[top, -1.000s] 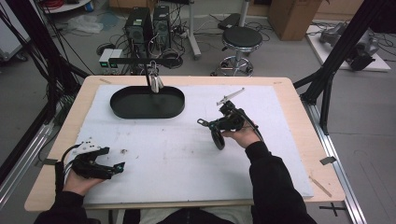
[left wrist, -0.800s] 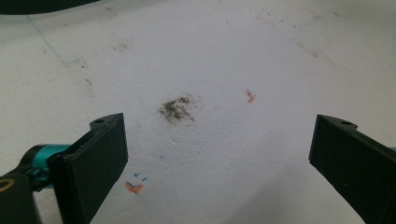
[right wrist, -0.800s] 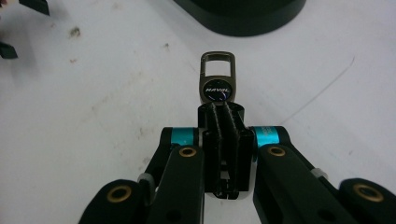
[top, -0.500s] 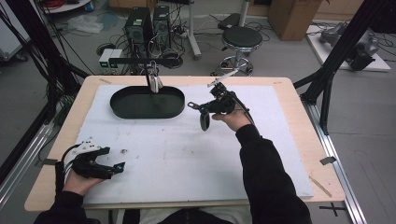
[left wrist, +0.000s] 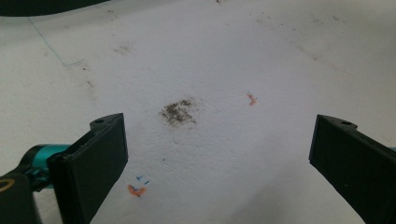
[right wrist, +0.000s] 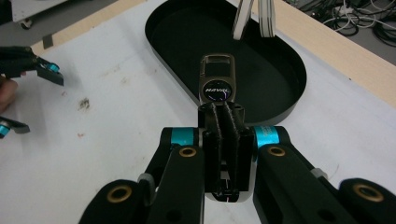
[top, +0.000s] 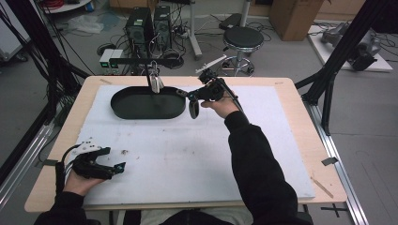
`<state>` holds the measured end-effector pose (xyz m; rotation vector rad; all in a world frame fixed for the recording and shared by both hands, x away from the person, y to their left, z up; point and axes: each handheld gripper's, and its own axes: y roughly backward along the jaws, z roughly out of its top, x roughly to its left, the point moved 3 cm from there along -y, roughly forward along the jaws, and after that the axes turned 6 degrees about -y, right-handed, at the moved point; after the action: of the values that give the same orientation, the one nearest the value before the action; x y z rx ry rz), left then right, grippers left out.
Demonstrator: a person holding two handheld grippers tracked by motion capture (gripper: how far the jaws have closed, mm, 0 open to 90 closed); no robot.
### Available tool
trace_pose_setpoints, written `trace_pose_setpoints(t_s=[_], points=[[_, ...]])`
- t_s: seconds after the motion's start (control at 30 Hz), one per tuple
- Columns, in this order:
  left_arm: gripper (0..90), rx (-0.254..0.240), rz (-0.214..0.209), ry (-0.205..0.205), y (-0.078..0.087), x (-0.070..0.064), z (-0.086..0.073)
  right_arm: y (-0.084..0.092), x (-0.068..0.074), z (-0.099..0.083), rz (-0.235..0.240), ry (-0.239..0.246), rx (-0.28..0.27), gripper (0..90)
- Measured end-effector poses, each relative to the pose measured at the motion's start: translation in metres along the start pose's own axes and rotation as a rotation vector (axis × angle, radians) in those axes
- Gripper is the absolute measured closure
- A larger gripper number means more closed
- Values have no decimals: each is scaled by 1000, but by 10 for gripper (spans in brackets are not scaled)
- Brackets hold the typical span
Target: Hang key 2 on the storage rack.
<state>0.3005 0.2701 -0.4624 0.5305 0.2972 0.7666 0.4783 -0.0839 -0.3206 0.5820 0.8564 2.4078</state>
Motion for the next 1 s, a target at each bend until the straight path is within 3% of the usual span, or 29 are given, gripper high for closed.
trace_pose_setpoints(t_s=[0.5, 0.9, 1.0], points=[[50, 3, 0, -5, -1, 0, 0, -9, -11, 29, -22, -10, -12, 868], [50, 3, -4, -9, -2, 0, 0, -12, -21, 45, -33, -52, -83, 867], [50, 2, -5, -7, -3, 0, 0, -14, -19, 51, -39, -39, -73, 867]])
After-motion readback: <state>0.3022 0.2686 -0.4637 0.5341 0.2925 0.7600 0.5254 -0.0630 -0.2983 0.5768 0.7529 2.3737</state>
